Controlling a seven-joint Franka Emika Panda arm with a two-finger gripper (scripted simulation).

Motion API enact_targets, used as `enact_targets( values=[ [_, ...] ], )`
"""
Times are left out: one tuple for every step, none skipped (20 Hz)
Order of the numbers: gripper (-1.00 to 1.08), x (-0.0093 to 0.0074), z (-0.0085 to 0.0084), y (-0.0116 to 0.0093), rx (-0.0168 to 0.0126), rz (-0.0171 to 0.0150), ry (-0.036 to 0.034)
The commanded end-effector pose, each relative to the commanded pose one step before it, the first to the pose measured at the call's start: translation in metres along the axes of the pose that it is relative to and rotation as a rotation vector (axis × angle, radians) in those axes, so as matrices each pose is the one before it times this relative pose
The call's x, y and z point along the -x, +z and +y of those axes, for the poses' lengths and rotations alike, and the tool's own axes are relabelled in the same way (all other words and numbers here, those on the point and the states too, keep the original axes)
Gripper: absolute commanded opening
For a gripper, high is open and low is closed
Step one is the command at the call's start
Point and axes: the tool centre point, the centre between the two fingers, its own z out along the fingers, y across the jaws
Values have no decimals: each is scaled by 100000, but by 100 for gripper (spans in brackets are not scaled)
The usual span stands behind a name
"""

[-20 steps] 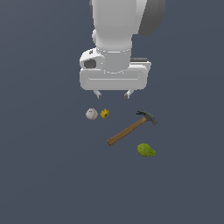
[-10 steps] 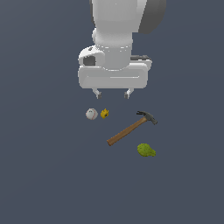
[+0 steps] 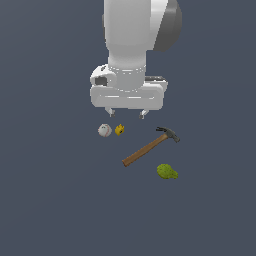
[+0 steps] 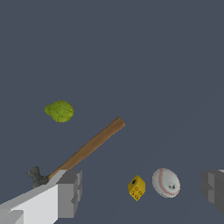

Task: Pick up a designated object from a clutter of objects.

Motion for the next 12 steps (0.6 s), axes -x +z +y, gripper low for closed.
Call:
enact_targets(
  values=[
    [100, 524, 327, 1526, -119, -511, 4031],
    [100, 257, 165, 713, -50, -218, 1940],
    [100, 286, 186, 763, -46, -235, 2098],
    [100, 318, 207, 811, -41, -252, 2254],
    [100, 350, 232, 857, -33, -269, 2414],
    [100, 385, 257, 901, -23, -285, 2572],
    [100, 421, 287, 943, -10, -301, 2733],
    [100, 459, 320, 982, 5, -316, 2893],
    [100, 492, 352, 1007, 22, -326, 3022],
    [100, 507, 373, 993, 39, -323, 3037],
    [100, 519, 394, 975, 57, -319, 3043],
    [100, 530, 415, 956, 75, -314, 3047]
  ],
)
